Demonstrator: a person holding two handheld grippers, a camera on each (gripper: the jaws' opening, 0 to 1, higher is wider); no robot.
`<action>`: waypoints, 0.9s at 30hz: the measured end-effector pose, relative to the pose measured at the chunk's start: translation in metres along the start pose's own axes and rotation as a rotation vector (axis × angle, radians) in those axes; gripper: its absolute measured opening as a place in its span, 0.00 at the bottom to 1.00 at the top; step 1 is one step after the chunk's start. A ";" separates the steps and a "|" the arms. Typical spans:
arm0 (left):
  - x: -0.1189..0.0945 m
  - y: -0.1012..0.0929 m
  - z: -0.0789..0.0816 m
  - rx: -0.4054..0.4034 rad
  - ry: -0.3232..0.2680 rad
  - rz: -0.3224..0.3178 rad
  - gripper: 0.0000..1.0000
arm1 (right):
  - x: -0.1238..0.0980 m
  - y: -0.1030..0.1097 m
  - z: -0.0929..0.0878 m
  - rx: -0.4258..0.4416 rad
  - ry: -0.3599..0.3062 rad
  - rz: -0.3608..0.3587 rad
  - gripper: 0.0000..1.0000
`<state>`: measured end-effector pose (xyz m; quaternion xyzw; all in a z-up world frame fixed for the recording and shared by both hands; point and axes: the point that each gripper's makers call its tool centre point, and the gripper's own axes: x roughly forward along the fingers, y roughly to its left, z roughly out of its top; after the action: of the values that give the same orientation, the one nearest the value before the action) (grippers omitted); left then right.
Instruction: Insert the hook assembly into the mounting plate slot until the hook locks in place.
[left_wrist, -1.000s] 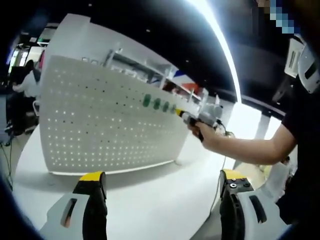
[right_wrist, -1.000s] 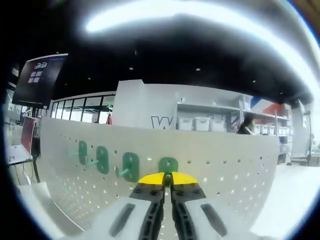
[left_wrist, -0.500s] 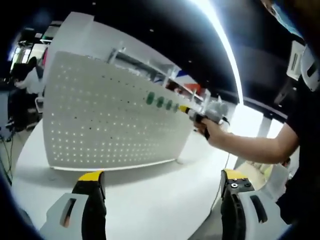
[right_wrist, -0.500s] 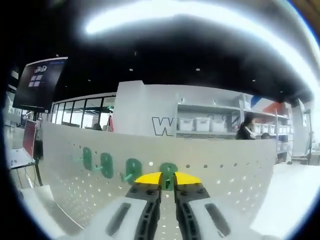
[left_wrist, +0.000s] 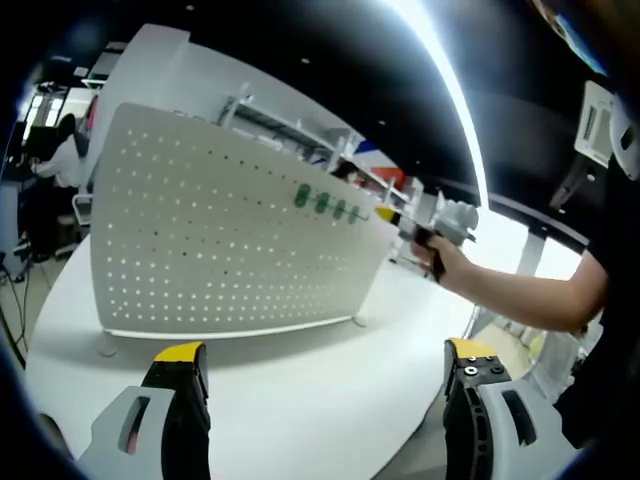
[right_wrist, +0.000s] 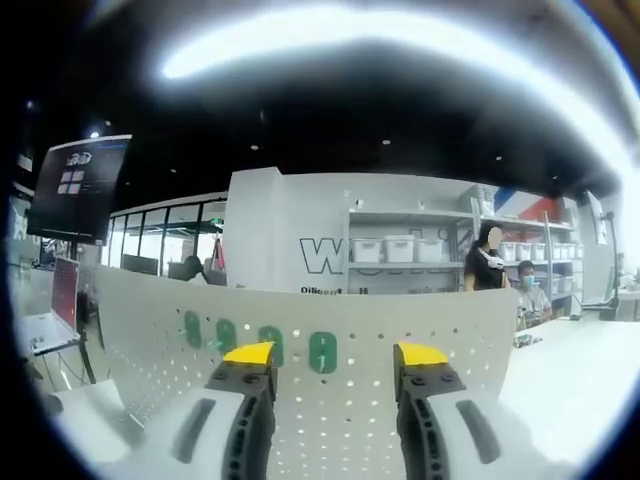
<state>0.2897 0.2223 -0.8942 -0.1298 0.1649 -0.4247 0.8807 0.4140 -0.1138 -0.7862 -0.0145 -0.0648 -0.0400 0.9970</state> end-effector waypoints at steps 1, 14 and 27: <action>-0.001 0.000 0.000 0.001 -0.002 0.001 1.00 | -0.003 0.000 -0.002 0.003 0.007 0.003 0.54; -0.005 -0.003 0.003 -0.006 -0.014 0.009 1.00 | -0.060 -0.003 -0.031 0.064 0.095 -0.019 0.70; -0.003 -0.013 -0.014 -0.020 0.012 0.001 1.00 | -0.109 -0.003 -0.060 0.097 0.167 -0.055 0.77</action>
<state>0.2733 0.2158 -0.9015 -0.1358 0.1744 -0.4235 0.8785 0.3141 -0.1104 -0.8600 0.0392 0.0162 -0.0651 0.9970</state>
